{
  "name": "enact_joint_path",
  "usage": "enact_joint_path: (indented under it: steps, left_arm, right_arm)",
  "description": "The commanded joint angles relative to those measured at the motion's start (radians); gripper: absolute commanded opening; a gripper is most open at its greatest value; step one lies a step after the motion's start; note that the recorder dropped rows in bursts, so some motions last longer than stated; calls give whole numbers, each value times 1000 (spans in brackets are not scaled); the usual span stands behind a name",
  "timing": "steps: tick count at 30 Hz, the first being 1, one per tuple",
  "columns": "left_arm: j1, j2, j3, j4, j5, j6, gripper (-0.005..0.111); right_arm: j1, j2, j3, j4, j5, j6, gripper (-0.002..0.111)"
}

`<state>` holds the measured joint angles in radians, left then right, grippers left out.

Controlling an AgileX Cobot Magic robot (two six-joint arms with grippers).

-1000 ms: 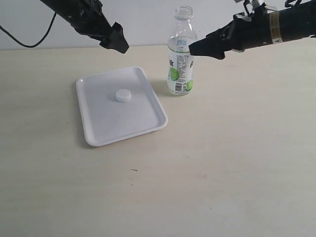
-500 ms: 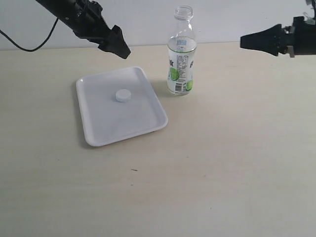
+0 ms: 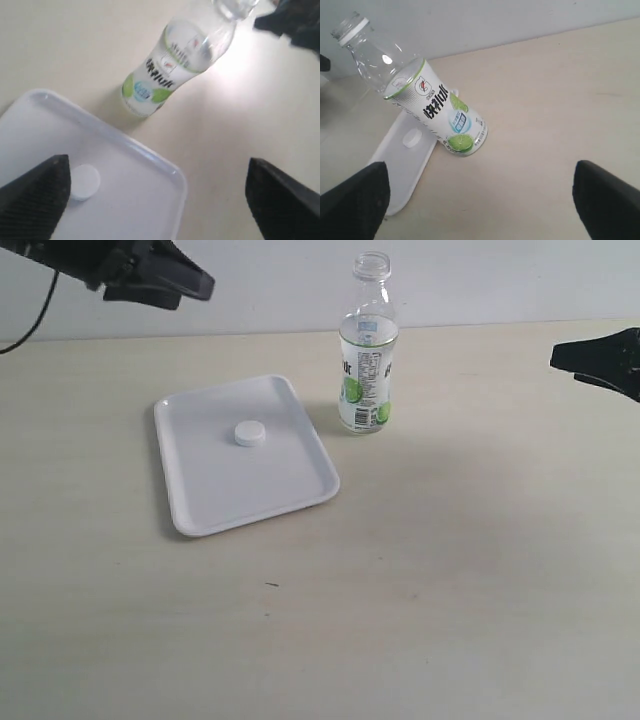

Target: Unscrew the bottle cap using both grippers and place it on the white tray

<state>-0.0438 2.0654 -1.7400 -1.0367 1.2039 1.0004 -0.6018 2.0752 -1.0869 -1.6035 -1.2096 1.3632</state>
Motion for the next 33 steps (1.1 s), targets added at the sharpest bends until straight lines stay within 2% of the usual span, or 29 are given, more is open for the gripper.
enact_joint_path:
  steps: [1, 6, 15, 17, 18, 19, 21, 22, 23, 25, 27, 33]
  left_arm:
    - [68, -68, 47, -163, 17, 42, 90]
    - [65, -74, 47, -165, 17, -37, 90]
    - [54, -74, 50, -160, 17, -37, 90]
    - [54, -74, 50, -162, 17, -37, 90]
    - [51, -74, 50, -162, 17, -37, 90]
    - [51, -74, 50, -162, 17, -37, 90]
    - [50, -74, 50, -162, 17, -37, 78]
    - [50, -74, 50, -162, 17, -33, 64]
    - [50, -74, 50, -162, 17, -33, 45]
    - [50, -74, 50, -165, 17, -33, -1]
    - [50, -74, 50, -172, 17, -2, 5]
    - [50, -74, 50, -146, 17, 11, 6]
  right_arm:
    - [-3, -16, 17, 39, -11, 97, 93]
    - [-3, -16, 17, 75, -11, 239, 93]
    - [-3, -16, 17, 103, -11, 236, 92]
    - [-3, -16, 14, 142, -11, 237, 86]
    - [-3, -16, 9, 142, -11, 249, 80]
    - [-3, -16, 2, 142, -11, 278, 69]
    - [-3, -16, -8, 134, -11, 294, 37]
    - [-3, -16, -8, 134, -11, 279, 18]
    - [-3, -16, -8, 137, -11, 267, 0]
    - [-3, -16, -8, 139, -11, 259, 1]
    - [-3, -16, -8, 129, -11, 259, 0]
    - [-3, -16, -6, 110, -11, 264, 0]
